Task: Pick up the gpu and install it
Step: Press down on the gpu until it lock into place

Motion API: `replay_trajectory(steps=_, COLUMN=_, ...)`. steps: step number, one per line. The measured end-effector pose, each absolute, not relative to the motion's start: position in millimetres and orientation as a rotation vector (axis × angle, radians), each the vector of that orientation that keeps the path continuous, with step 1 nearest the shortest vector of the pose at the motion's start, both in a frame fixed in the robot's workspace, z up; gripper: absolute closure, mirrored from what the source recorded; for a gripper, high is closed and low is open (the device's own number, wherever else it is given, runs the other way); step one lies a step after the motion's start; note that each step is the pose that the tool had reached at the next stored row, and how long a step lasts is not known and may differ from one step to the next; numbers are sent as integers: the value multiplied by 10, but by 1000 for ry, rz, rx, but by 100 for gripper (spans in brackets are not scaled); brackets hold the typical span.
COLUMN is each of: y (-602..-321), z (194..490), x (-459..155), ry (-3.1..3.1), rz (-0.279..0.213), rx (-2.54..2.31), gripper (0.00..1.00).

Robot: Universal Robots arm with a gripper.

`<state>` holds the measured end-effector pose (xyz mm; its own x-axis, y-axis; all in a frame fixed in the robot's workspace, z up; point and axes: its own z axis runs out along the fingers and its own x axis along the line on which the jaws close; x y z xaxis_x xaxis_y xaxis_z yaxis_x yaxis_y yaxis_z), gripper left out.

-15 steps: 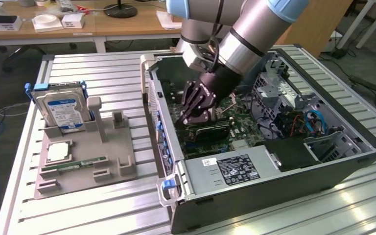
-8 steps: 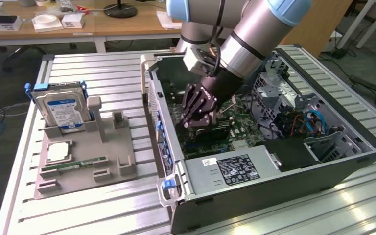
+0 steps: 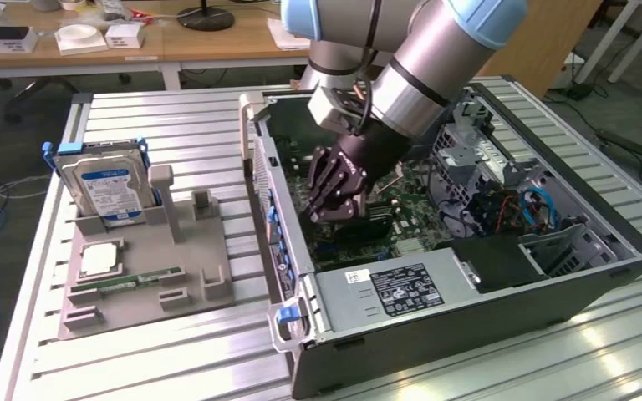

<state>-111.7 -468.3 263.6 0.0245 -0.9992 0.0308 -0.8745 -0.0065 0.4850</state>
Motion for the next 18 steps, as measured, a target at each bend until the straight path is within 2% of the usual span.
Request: replay_trajectory(steps=18, y=-4662, z=2629, x=-1128, ry=-1907, rz=-460, rx=1939, gripper=90)
